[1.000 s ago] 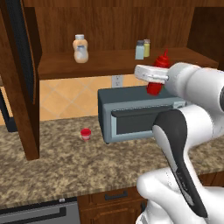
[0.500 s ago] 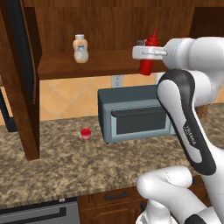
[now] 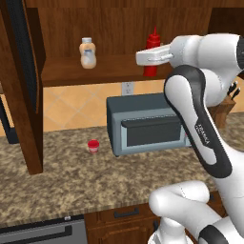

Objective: Put the shaker and condiment bottle from the counter next to their counterparts in the cabinet.

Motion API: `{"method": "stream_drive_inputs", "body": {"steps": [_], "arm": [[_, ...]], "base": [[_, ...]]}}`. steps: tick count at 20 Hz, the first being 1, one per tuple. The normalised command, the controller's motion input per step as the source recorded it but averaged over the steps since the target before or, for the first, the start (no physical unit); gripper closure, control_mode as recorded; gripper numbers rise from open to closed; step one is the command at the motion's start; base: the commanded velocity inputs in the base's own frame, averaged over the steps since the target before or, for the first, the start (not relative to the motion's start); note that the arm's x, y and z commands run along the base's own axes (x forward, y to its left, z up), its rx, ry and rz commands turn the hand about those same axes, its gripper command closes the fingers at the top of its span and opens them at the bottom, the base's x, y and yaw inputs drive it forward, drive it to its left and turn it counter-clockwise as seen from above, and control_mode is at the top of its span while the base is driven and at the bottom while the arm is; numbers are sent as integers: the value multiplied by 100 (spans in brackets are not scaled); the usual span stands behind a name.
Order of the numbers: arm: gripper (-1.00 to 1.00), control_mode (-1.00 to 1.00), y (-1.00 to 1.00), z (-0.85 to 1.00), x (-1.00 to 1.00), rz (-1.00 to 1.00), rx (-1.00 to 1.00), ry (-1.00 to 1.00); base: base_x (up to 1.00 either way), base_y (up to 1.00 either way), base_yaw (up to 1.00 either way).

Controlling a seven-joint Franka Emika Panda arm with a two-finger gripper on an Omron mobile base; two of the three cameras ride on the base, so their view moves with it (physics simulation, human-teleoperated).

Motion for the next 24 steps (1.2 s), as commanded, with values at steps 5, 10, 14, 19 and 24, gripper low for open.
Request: {"method": "stream_drive_inputs", "body": {"steps": [5,10,14,19,24], "arm": [[100,-100,5,-4,39,1,-1,-3],[100,-100,22,0,50,0,0,1],[100,-100,26,-18,29,0,-1,0],[100,-100,20,-31,34,0,0,0],[100,-100,14,-6,45,0,0,0]], "base": [[0,0,0],[0,0,0],[0,0,0],[0,0,0],[0,0,0]]}}
